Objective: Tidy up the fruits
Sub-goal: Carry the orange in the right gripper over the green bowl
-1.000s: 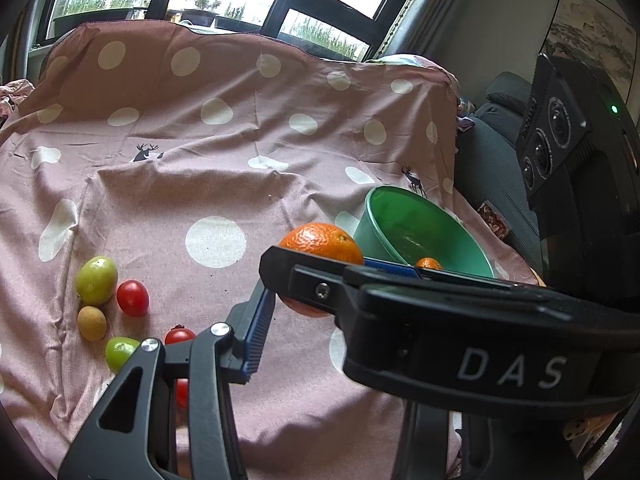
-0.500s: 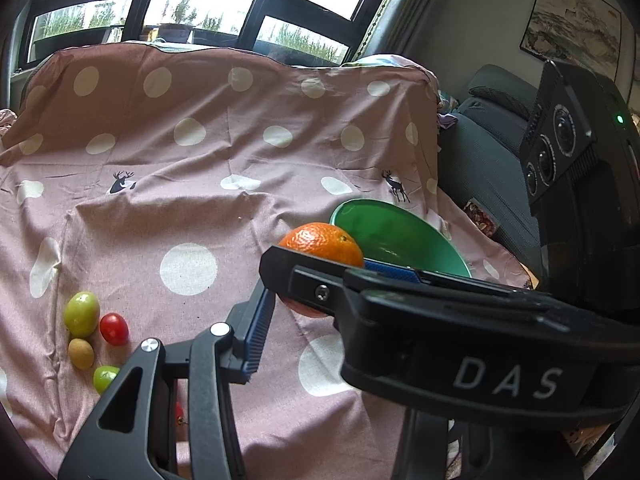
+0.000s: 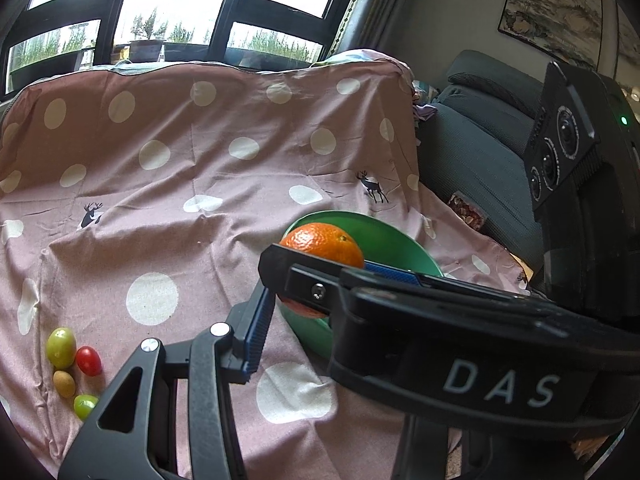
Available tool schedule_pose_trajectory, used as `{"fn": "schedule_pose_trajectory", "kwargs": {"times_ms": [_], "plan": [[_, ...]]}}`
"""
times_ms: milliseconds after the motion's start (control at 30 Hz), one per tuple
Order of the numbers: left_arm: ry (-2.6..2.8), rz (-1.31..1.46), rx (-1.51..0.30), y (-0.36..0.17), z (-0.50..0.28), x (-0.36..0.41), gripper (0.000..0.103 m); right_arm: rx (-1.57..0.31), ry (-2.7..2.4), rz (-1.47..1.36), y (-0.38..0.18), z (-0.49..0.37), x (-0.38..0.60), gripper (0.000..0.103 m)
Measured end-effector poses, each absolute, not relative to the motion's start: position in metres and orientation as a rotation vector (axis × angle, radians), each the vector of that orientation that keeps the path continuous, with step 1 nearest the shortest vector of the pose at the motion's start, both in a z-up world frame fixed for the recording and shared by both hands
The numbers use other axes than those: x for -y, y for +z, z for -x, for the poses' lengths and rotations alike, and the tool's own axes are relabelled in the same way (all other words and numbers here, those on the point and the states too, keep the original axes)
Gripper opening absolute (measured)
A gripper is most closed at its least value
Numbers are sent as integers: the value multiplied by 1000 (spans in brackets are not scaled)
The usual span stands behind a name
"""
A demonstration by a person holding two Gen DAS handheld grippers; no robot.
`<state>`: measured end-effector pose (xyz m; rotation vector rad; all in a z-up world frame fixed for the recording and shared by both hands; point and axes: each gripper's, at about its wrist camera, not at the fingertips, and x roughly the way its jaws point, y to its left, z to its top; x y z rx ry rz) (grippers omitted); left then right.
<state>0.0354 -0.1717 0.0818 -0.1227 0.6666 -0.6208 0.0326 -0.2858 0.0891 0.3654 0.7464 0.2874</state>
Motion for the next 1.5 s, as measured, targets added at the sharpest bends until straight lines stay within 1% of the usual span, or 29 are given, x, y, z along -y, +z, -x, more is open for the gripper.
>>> {"fn": "schedule_pose_trajectory", "kwargs": {"times_ms": [667, 1500], "plan": [[-687, 62, -689, 90, -42, 231, 44, -719, 218, -493, 89, -30, 349, 49], [-751, 63, -752, 76, -60, 270, 44, -747, 137, -591, 76, -38, 393, 49]]}}
